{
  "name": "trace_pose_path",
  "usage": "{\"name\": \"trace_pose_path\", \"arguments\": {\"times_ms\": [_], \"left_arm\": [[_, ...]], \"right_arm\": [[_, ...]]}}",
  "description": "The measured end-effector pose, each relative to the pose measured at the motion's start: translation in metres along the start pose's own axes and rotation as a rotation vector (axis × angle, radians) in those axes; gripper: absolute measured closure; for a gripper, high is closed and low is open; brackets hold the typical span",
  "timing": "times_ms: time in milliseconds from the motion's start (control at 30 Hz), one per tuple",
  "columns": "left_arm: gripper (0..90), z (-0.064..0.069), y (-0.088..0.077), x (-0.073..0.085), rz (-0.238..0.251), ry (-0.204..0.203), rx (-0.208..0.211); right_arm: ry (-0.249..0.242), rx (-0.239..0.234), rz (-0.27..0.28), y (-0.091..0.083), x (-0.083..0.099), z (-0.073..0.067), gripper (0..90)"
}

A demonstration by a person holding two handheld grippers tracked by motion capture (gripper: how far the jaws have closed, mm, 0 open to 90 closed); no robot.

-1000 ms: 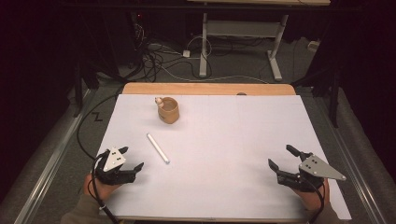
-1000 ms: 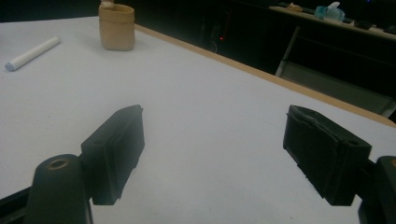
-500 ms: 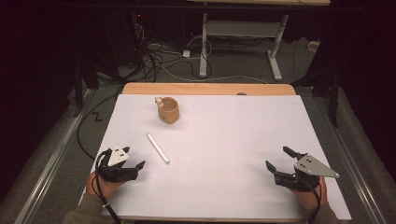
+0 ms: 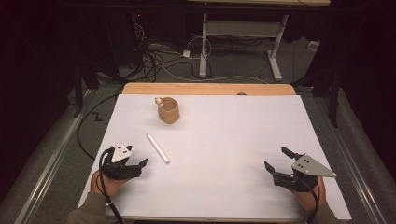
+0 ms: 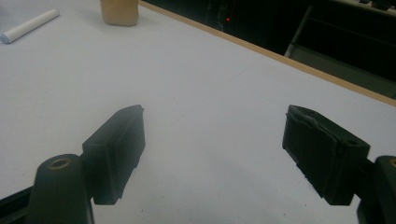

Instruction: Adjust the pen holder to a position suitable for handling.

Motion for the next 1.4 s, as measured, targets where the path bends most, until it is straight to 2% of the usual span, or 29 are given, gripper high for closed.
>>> {"name": "trace_pose_path", "arguments": {"times_ms": [300, 467, 500, 533, 600, 633, 667, 767, 800, 833, 867, 900, 967, 1000, 1067, 1167, 1300, 1400], "left_arm": [[21.5, 0.001, 0.002, -0.003, 0.001, 0.015, -0.005], [21.5, 0.002, 0.001, -0.015, 0.046, 0.041, 0.003], [21.8, 0.003, 0.0, -0.024, 0.076, 0.046, 0.023], [24.1, 0.003, 0.0, -0.024, 0.076, 0.046, 0.023], [26.8, 0.004, 0.003, -0.044, 0.103, 0.078, 0.054], [29.2, 0.004, 0.003, -0.044, 0.103, 0.078, 0.054], [31.7, 0.003, 0.008, -0.06, 0.121, 0.1, 0.083], [35.8, 0.0, 0.023, -0.088, 0.129, 0.114, 0.103], [37.0, 0.0, 0.023, -0.088, 0.129, 0.114, 0.103], [37.2, -0.001, 0.034, -0.105, 0.118, 0.131, 0.113], [37.6, -0.001, 0.04, -0.114, 0.101, 0.145, 0.104], [37.7, -0.001, 0.04, -0.114, 0.101, 0.145, 0.104], [37.7, -0.004, 0.053, -0.127, 0.065, 0.155, 0.102], [41.7, -0.005, 0.059, -0.133, 0.054, 0.157, 0.109], [41.7, -0.008, 0.079, -0.144, 0.013, 0.146, 0.117], [42.4, -0.01, 0.089, -0.15, -0.012, 0.147, 0.103], [45.3, -0.017, 0.104, -0.159, -0.027, 0.094, 0.091], [49.1, -0.023, 0.111, -0.161, -0.035, 0.073, 0.093]], "right_arm": [[0.007, -0.008, -0.005, 0.001, 0.001, 0.0, 21.7], [0.001, -0.011, -0.016, 0.004, 0.003, -0.001, 22.2], [0.001, -0.012, -0.02, 0.005, 0.003, -0.001, 22.2], [0.001, -0.011, -0.024, 0.005, 0.003, -0.002, 22.2], [0.0, -0.015, -0.029, 0.006, 0.004, -0.003, 22.3], [-0.001, -0.016, -0.029, 0.006, 0.004, -0.003, 22.3], [0.0, -0.017, -0.031, 0.006, 0.004, -0.003, 22.3], [0.004, -0.023, -0.038, 0.007, 0.005, -0.004, 22.3], [0.002, -0.027, -0.039, 0.008, 0.006, -0.004, 22.3], [0.005, -0.027, -0.045, 0.008, 0.007, -0.004, 22.3], [0.003, -0.029, -0.049, 0.009, 0.007, -0.004, 22.3], [0.003, -0.029, -0.049, 0.009, 0.007, -0.004, 22.3], [0.001, -0.03, -0.049, 0.009, 0.007, -0.004, 22.3], [0.007, -0.03, -0.049, 0.009, 0.008, -0.003, 22.3], [0.01, -0.031, -0.051, 0.008, 0.008, -0.002, 22.3], [0.01, -0.034, -0.05, 0.008, 0.008, -0.002, 22.3], [0.012, -0.039, -0.055, 0.009, 0.009, -0.002, 22.3], [0.015, -0.044, -0.056, 0.009, 0.009, -0.002, 22.6]]}}
Point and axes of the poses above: each handheld gripper's, and its own axes: y roughly forward along the jaws, x roughly out of its underside, z roughly to its right, the point moved 1 cm from there along y, roughly forward along the jaws, and after that the axes turned 3 degrees about z, right-handed, at the moved point
